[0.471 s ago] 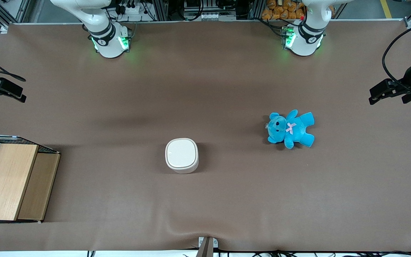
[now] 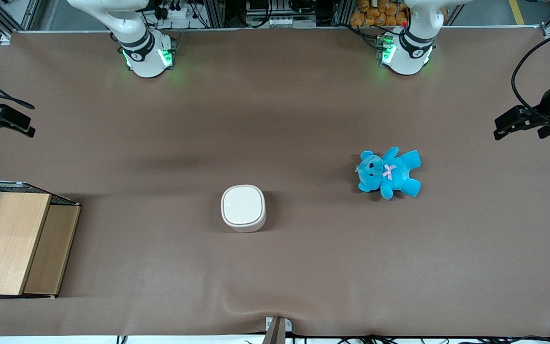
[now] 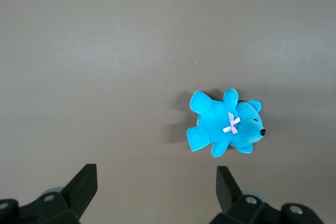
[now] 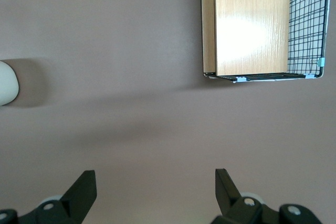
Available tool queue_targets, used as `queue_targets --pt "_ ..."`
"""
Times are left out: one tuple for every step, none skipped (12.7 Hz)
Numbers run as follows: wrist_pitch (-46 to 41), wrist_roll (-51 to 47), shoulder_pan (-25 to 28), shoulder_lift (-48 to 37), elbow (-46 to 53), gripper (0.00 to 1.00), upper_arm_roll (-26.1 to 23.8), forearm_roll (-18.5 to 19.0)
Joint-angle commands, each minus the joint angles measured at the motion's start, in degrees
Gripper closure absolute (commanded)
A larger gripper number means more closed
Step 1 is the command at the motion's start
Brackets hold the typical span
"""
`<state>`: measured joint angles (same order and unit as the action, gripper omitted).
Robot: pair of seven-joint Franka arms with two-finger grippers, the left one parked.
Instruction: Open trash can with right arm
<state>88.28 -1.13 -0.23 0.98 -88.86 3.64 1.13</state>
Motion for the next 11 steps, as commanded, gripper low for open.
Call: queue_targets --pt "0.0 0.6 0.3 1.8 1.4 0.00 0.5 -0.5" --pt "-0.3 0.5 0.3 1.6 1.2 0.00 0.5 -0.5" --pt "-0.8 0.2 0.5 1.3 1.1 0.00 0.3 -0.3" --pt "-1.5 0.0 0.7 1.4 0.9 0.00 0.1 -0.2" --pt "-2.5 -0.2 1.0 1.5 0.9 0.00 0.0 -0.2" --pt "-1.9 -0.3 1.1 1.8 1.0 0.00 -0.1 -0.7" --pt "-1.5 -0.4 1.5 1.8 1.2 0.00 -0.2 -1.0" --pt "-0.8 -1.1 1.7 2.0 1.1 0.00 -0.2 -2.2" --pt "-0.8 -2.3 2.0 2.4 1.2 0.08 -0.2 -2.5" --pt "-0.7 -2.6 2.1 3.1 1.4 0.22 -0.3 -2.5" --pt "-0.7 -2.6 2.3 3.5 1.5 0.38 -0.5 -2.5"
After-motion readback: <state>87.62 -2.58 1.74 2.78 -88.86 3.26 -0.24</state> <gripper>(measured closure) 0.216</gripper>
